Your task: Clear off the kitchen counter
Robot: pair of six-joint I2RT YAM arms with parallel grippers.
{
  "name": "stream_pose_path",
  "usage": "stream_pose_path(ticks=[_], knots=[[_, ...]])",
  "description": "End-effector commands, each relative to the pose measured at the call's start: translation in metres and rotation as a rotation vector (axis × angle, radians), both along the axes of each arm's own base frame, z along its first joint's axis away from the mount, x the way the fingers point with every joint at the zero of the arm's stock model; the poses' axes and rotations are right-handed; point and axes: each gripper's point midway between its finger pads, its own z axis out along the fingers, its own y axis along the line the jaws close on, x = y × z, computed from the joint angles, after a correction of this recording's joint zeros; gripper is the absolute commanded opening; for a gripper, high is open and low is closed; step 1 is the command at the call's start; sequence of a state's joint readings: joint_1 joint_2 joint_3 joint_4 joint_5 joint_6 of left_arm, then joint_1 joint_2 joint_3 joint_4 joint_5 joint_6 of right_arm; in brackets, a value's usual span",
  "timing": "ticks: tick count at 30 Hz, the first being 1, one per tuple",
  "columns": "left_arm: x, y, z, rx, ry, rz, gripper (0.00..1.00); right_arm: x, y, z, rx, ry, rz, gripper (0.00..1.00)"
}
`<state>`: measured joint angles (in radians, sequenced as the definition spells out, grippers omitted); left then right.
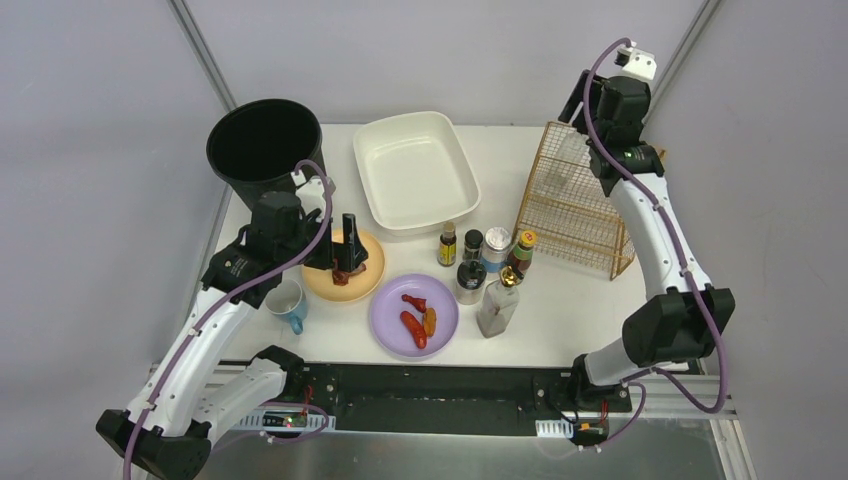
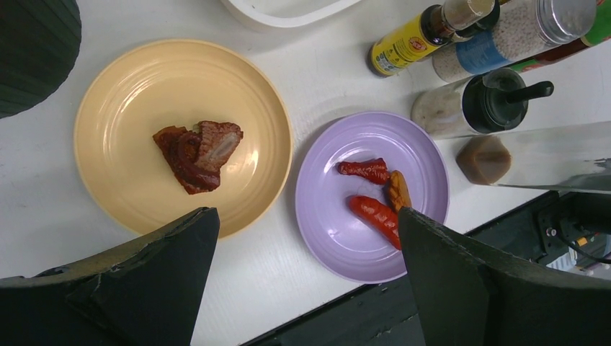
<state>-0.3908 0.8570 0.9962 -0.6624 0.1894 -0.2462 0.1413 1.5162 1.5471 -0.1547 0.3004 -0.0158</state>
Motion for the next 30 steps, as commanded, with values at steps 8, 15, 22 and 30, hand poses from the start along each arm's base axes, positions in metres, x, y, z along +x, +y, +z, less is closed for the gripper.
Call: stream_pose_path(ticks=[8,15,22,30], knots=[[0.005,0.001,0.001,-0.015,-0.049,0.010,0.99,-0.081,0.009,0.058,0.032,-0.026,0.082,0.75],[0.004,0.000,-0.005,-0.025,-0.044,0.012,0.99,-0.154,0.034,0.033,0.014,0.099,0.259,0.75],[0.003,0.006,-0.003,-0.029,-0.066,0.047,1.00,-0.235,0.066,0.013,0.132,0.197,0.475,0.75],[0.001,0.010,0.003,-0.036,-0.094,0.069,1.00,-0.305,0.067,-0.016,0.151,0.336,0.565,0.75]])
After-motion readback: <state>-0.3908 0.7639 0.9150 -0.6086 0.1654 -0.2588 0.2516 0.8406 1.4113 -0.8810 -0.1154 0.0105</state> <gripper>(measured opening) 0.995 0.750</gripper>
